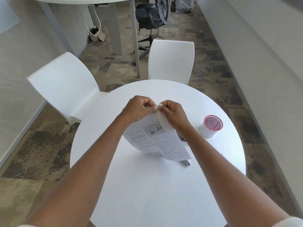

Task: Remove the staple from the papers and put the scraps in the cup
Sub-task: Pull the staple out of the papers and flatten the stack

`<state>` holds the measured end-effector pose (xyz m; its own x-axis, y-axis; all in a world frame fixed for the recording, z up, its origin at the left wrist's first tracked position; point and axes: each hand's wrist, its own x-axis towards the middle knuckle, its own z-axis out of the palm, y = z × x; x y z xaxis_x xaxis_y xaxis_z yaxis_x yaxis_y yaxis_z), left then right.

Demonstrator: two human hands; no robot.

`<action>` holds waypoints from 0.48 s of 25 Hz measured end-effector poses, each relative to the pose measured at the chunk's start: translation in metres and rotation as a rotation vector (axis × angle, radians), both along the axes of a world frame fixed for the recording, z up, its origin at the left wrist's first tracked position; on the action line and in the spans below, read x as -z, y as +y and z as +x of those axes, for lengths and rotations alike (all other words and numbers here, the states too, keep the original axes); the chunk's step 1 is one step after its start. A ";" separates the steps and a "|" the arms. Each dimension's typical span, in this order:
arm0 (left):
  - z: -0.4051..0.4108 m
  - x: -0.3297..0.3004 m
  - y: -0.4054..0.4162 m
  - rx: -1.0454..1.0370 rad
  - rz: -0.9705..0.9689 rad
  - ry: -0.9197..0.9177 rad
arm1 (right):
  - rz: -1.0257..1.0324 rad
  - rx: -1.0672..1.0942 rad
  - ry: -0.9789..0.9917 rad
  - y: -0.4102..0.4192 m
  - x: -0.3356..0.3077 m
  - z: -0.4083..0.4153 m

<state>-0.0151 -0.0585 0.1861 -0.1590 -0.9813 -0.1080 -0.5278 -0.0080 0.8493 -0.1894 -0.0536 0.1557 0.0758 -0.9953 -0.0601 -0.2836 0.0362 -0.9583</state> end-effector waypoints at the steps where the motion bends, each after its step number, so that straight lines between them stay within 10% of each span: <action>1: 0.000 -0.001 0.000 0.020 -0.024 -0.006 | -0.019 0.003 0.023 0.000 -0.002 0.000; 12: -0.017 0.010 0.016 -0.282 -0.539 -0.253 | -0.163 0.160 0.149 -0.001 -0.019 0.005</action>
<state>-0.0320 -0.0424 0.1758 0.0784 -0.9087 0.4099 -0.7517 0.2162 0.6231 -0.1848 -0.0542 0.1746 -0.0811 -0.9913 0.1036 -0.4250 -0.0596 -0.9032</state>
